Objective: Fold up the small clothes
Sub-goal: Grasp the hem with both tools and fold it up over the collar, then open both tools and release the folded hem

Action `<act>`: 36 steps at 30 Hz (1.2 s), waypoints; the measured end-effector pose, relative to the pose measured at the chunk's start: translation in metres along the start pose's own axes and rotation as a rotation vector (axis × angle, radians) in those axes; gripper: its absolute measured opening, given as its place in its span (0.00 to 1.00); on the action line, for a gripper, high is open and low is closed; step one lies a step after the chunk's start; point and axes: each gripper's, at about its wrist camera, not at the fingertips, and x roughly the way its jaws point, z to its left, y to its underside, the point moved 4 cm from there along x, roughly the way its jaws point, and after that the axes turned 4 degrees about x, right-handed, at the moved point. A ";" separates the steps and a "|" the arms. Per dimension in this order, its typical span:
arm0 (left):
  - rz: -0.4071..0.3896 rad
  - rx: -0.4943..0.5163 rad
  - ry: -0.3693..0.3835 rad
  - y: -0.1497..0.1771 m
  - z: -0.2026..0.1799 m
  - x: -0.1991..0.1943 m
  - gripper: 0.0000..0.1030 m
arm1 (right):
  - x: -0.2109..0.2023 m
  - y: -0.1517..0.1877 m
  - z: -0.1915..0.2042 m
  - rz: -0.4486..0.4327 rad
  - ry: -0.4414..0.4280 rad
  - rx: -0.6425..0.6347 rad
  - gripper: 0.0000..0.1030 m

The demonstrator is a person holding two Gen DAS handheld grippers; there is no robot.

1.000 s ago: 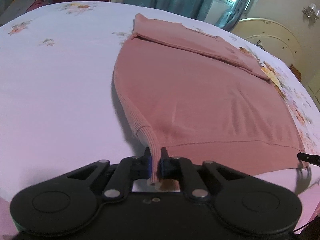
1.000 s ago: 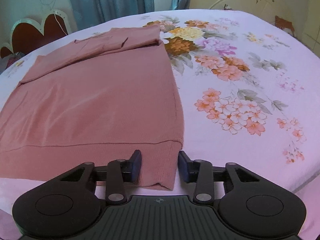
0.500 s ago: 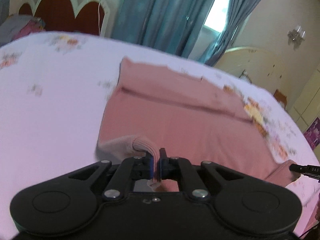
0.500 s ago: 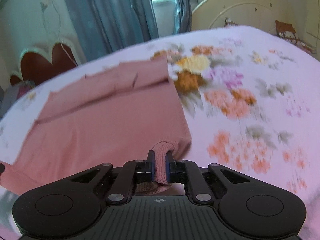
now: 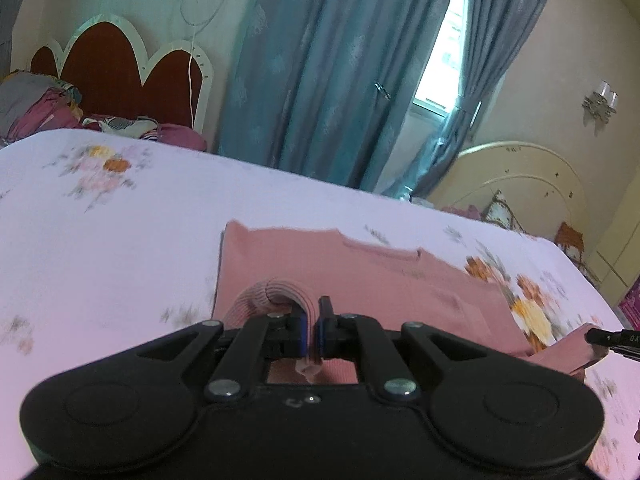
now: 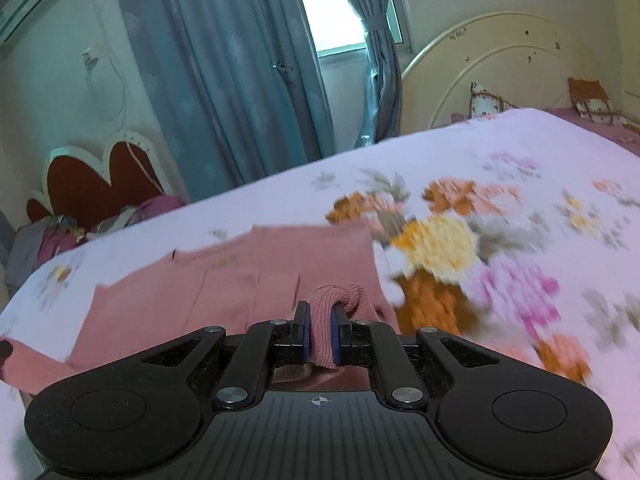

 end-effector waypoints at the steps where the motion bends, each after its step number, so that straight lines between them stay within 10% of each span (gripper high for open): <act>1: -0.004 -0.001 -0.003 -0.006 0.000 0.008 0.05 | 0.010 -0.008 0.001 -0.004 -0.002 0.004 0.09; 18: 0.151 -0.004 -0.160 -0.044 0.022 0.173 0.06 | 0.206 -0.061 -0.021 0.164 0.040 0.111 0.09; 23: 0.153 0.053 -0.217 -0.044 0.028 0.182 0.27 | 0.225 -0.063 -0.031 0.202 0.033 0.136 0.10; 25: 0.144 0.041 -0.217 -0.049 0.033 0.180 0.46 | 0.224 -0.068 -0.031 0.181 0.045 0.114 0.24; 27: 0.115 0.032 -0.219 -0.055 0.040 0.172 0.61 | 0.220 -0.075 -0.034 0.131 0.070 0.091 0.82; 36: 0.185 0.158 -0.152 -0.044 0.034 0.191 0.62 | 0.232 -0.065 -0.022 0.151 -0.028 -0.103 0.82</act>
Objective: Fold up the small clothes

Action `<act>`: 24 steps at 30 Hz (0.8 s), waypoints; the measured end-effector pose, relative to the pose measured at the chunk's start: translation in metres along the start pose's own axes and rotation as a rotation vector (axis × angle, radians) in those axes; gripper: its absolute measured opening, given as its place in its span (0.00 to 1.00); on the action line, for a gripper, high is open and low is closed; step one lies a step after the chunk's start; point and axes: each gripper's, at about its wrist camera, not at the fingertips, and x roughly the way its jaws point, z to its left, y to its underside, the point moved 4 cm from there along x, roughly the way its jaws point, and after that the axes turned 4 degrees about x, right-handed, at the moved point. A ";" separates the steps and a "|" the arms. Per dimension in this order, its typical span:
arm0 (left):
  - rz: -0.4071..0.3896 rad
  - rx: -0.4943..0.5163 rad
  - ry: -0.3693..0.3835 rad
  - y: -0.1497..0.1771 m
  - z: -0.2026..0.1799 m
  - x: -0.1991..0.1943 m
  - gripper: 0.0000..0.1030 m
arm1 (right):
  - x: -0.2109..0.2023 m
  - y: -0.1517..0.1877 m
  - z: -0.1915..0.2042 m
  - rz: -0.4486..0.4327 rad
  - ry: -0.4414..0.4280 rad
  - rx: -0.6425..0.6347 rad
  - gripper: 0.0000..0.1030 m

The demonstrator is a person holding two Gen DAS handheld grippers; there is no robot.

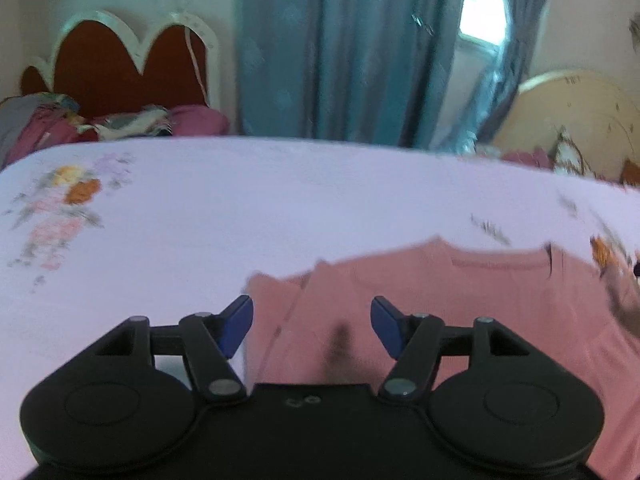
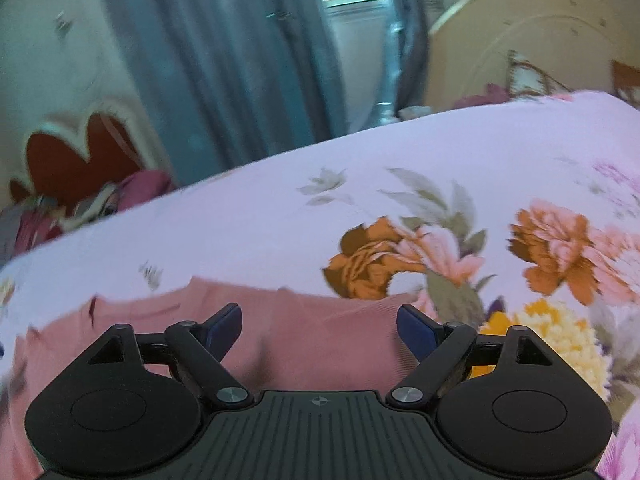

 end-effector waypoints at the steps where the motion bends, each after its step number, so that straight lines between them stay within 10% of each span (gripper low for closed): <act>1: 0.014 0.014 -0.002 0.002 -0.002 0.006 0.62 | 0.004 0.003 0.003 0.009 -0.004 -0.029 0.82; 4: 0.045 0.036 -0.014 0.006 -0.004 0.025 0.57 | 0.018 0.011 0.009 0.043 -0.018 -0.099 0.61; 10: 0.063 0.049 0.013 0.010 -0.002 0.037 0.36 | 0.035 0.012 0.007 0.072 -0.046 -0.169 0.58; 15: 0.034 0.062 0.025 0.011 -0.002 0.031 0.13 | 0.041 0.017 0.018 0.105 -0.069 -0.274 0.09; 24: -0.158 -0.020 -0.070 -0.002 0.004 0.008 0.09 | 0.019 -0.015 0.002 -0.104 -0.027 -0.058 0.07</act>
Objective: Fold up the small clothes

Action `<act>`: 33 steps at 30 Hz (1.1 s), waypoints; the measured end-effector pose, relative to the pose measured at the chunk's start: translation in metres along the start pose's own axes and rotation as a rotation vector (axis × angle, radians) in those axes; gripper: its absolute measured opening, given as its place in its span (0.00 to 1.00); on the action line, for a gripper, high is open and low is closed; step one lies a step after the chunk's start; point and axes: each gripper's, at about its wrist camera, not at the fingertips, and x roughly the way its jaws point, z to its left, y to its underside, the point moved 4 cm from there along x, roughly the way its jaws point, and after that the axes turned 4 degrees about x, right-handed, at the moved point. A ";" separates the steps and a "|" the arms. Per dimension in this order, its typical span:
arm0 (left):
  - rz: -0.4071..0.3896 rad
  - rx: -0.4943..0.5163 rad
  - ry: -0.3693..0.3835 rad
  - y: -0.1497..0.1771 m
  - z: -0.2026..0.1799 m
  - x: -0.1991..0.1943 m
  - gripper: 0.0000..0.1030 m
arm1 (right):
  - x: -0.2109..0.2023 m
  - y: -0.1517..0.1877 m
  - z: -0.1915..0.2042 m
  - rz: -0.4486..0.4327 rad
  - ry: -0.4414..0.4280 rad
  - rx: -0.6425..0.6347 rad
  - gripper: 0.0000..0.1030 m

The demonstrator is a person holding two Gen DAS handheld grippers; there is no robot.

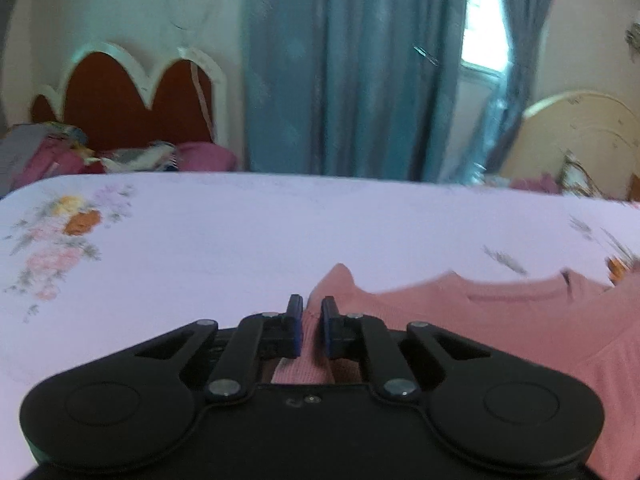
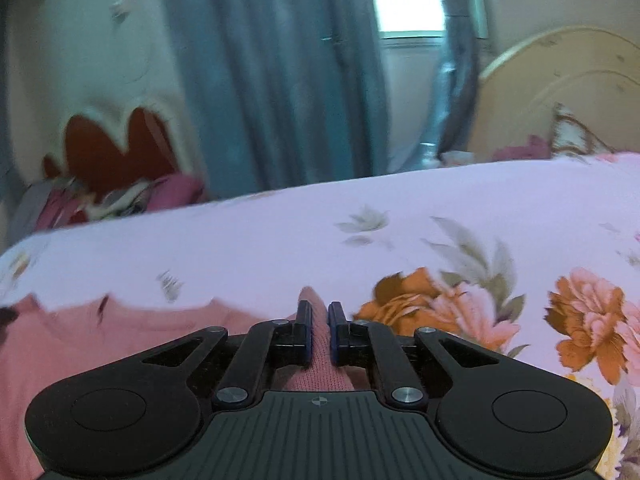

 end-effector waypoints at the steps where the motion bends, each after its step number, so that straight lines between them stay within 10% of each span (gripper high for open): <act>1: -0.004 -0.013 -0.020 0.000 0.000 0.002 0.09 | 0.004 0.000 -0.004 0.002 0.018 0.031 0.07; 12: 0.096 0.119 -0.150 0.025 -0.018 0.034 0.11 | 0.040 0.025 -0.007 0.067 0.199 -0.036 0.08; 17: 0.086 0.127 -0.139 0.021 -0.010 0.018 0.38 | 0.024 0.015 -0.006 0.039 0.179 -0.025 0.10; 19: 0.071 0.101 -0.133 0.022 -0.001 0.003 0.49 | 0.010 0.011 -0.005 0.016 0.165 -0.024 0.18; 21: 0.055 0.074 -0.132 0.025 0.006 -0.012 0.50 | -0.009 0.011 -0.002 -0.016 0.150 -0.030 0.56; 22: 0.054 0.067 -0.122 0.027 0.008 -0.020 0.50 | -0.016 0.013 0.001 -0.029 0.144 -0.037 0.58; 33: 0.098 0.173 -0.009 0.064 -0.031 -0.044 0.47 | -0.046 0.070 0.040 0.050 0.095 -0.127 0.36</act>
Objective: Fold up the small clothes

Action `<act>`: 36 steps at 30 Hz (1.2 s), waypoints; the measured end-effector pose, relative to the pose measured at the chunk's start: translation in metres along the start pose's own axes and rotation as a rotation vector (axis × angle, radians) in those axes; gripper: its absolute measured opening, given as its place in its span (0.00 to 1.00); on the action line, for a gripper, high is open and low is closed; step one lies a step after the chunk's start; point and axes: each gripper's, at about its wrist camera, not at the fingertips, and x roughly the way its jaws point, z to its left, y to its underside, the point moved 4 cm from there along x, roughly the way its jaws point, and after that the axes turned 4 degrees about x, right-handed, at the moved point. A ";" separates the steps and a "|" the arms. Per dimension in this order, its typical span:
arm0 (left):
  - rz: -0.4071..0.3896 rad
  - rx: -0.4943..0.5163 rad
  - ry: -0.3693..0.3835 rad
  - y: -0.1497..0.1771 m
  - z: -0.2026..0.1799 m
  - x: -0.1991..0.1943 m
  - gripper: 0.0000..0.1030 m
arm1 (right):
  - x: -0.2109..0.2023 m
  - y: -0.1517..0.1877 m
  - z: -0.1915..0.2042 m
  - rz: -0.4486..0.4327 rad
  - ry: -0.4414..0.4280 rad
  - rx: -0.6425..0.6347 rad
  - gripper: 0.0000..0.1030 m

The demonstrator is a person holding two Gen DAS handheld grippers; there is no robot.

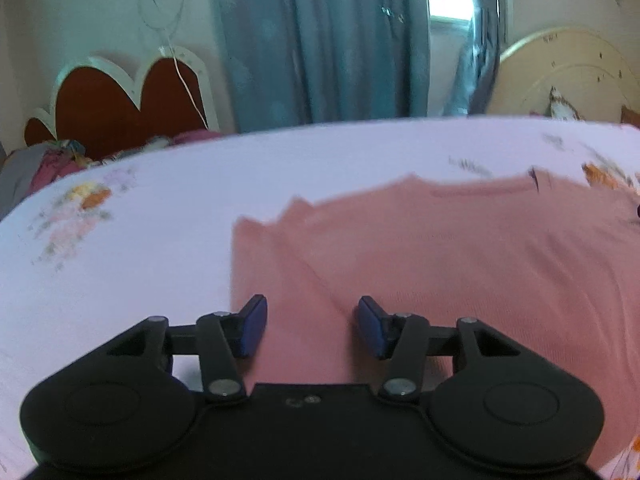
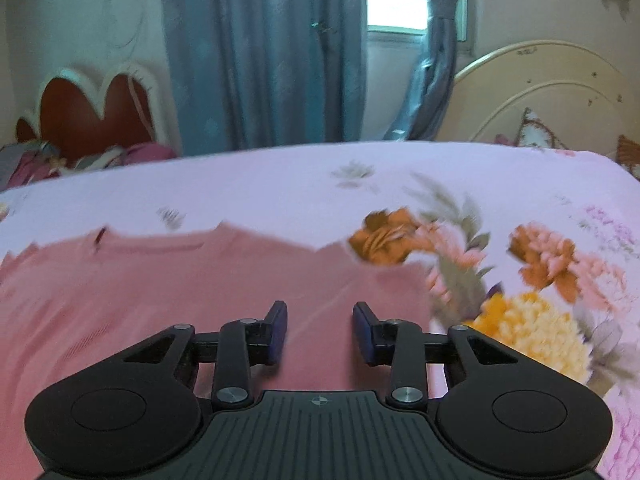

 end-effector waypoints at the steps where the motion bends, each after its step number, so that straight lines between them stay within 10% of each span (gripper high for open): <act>1: 0.009 0.012 -0.012 0.004 -0.001 0.003 0.47 | 0.000 0.004 0.001 0.009 0.004 -0.013 0.36; 11: 0.031 0.068 -0.132 0.030 0.012 -0.012 0.47 | 0.007 0.029 -0.024 0.042 0.142 -0.093 0.36; 23: -0.025 0.025 0.020 0.020 -0.024 -0.049 0.45 | -0.032 0.061 -0.020 0.067 0.121 -0.104 0.36; 30: 0.046 -0.010 0.006 0.040 -0.019 -0.036 0.50 | -0.038 0.073 -0.017 0.096 0.197 -0.285 0.36; 36: 0.053 -0.044 -0.011 0.044 -0.015 -0.043 0.50 | -0.052 0.070 -0.029 0.144 0.164 -0.175 0.36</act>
